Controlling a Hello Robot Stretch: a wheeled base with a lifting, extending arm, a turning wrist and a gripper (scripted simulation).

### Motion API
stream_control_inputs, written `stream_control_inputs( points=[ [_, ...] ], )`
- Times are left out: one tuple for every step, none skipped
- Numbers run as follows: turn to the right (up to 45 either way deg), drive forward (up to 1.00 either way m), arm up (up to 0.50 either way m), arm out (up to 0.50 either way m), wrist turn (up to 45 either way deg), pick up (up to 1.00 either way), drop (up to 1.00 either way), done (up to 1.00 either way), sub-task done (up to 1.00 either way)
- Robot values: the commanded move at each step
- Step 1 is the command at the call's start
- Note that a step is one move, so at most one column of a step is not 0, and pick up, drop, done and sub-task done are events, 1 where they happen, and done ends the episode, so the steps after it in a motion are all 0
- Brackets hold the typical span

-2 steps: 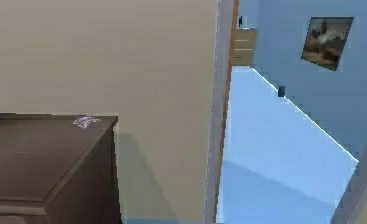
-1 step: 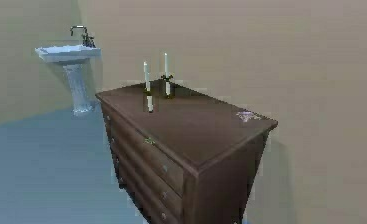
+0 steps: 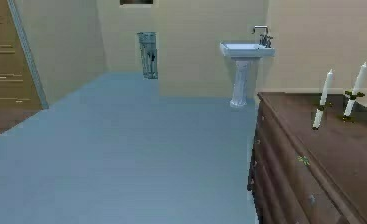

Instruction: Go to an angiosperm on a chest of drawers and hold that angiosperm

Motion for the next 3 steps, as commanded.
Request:
stream_control_inputs(
  points=[
    [-24.0,0.0,0.0,0.0,0.0,0.0,0.0,0.0,0.0],
    [-3.0,0.0,0.0,0.0,0.0,0.0,0.0,0.0,0.0],
    [45.0,0.0,0.0,0.0,0.0,0.0,0.0,0.0,0.0]
  ],
)
